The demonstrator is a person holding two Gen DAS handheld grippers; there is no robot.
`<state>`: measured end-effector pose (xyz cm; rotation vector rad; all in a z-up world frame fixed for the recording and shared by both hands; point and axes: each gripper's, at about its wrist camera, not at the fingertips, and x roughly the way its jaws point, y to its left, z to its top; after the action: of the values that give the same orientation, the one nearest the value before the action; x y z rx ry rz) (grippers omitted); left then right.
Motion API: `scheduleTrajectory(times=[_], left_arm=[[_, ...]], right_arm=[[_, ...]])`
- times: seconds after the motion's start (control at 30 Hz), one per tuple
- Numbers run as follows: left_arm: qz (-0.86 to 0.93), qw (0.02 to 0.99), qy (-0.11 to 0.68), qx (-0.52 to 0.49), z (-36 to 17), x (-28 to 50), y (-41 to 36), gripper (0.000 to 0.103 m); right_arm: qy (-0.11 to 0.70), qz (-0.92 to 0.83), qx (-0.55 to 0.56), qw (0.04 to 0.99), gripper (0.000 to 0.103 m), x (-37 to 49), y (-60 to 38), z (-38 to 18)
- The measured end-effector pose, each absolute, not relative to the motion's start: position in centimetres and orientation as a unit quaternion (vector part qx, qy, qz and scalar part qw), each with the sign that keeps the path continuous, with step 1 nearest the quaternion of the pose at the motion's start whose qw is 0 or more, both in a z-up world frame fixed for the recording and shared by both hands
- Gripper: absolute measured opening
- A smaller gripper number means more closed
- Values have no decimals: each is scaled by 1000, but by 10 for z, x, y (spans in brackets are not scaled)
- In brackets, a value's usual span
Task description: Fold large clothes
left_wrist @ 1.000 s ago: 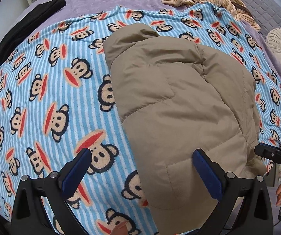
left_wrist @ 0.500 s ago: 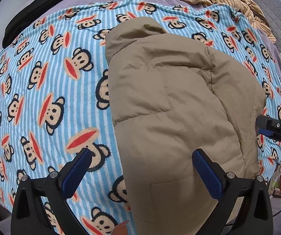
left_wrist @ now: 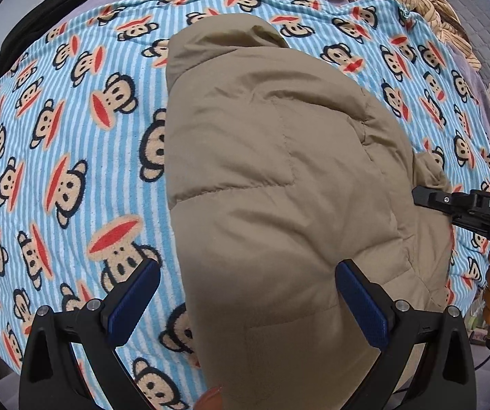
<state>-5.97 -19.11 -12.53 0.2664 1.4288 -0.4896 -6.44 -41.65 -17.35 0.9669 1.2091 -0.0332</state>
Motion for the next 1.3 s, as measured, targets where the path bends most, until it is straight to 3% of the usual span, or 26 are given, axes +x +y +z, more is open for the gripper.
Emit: scheduleTrajectory(times=[0.2,0.23,0.3,0.33,0.37,0.87,1.17,1.3], left_arm=[[-223,724,640,132,-119,-66,-200,103],[-221,725,639,135,-118,-66,-199,103],[-220,725,639,137,-117,-66,-196,103],[-219,725,639,137,-116,-66,-195,103],[-218,726,638,137,-116,-66,-193,103],[-214,727,641,125,-116,-68,-186,103],[-270,669,692,30,-133,-49,-162,103],[-291,644,707,-9,-147,-45,-155,103]], right_arm=[[559,-44,420,714,14,-79,-426,-179],[556,-48,406,723,20,-80,-424,-171],[551,-52,383,740,45,-84,-419,-155],[548,-50,378,744,72,-87,-418,-149],[544,-48,373,750,86,-90,-415,-143],[582,-85,333,737,91,-133,-409,-153],[581,-19,436,687,91,-137,-419,-181],[607,-8,393,691,91,-125,-410,-190]])
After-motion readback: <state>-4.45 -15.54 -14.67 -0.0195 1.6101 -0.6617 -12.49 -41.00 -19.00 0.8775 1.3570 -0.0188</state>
